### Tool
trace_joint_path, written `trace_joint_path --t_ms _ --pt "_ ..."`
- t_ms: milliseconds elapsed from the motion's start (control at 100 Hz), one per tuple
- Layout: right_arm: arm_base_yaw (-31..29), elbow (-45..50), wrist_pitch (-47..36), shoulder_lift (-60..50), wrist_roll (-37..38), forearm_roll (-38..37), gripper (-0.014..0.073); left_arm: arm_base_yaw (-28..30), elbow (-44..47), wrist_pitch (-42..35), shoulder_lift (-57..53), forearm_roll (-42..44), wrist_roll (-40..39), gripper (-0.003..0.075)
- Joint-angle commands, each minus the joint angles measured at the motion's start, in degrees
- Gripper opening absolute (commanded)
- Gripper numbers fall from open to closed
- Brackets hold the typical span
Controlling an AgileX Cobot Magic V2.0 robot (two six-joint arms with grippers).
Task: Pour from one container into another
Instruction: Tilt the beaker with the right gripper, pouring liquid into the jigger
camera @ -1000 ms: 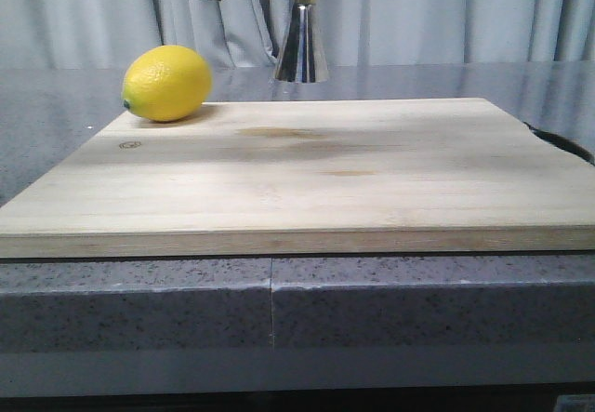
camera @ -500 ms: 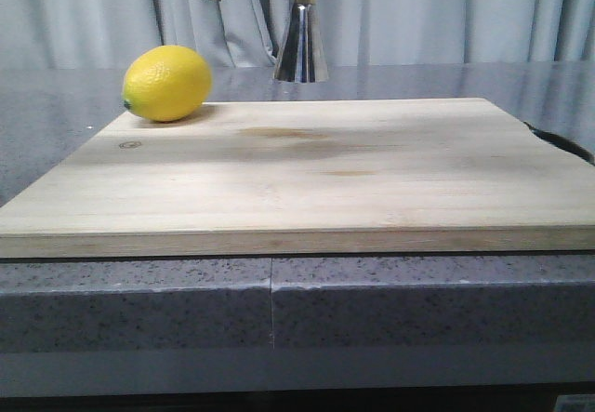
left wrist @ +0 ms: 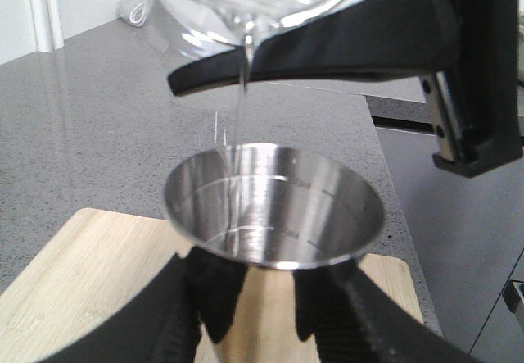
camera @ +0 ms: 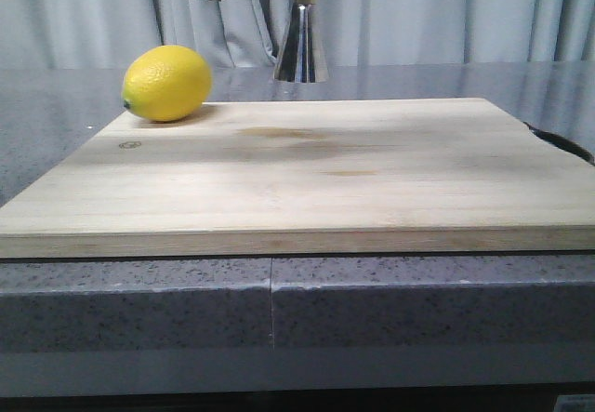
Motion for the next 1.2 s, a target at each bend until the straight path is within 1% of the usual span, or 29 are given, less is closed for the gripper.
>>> trace_joint_path --t_ms 0,170,350,690,1190 --pt "0.0 -2.1 -3.0 -1.6 -0.9 -1.8 0.0314 -0.7 -1.9 6.0 -2.9 -4.3 -0.4 0.0185" --pt "0.0 -2.1 -3.0 -1.6 -3.0 -1.8 0.0314 -0.7 -1.9 6.0 -2.9 -4.3 -0.4 0.0185" --pt "0.0 -2.1 -3.0 -1.6 -3.7 -1.8 0.0314 -0.7 -1.9 6.0 -2.9 -4.3 -0.4 0.0185" --pt "0.7 -2.0 -2.9 -1.6 -8.1 -1.8 0.0314 -0.7 -1.9 6.0 -2.9 -4.3 -0.4 0.0185" --pt "1.0 -2.0 -2.8 -1.6 -8.5 -3.6 0.0314 -0.7 -1.9 6.0 -2.9 -4.3 -0.4 0.0185"
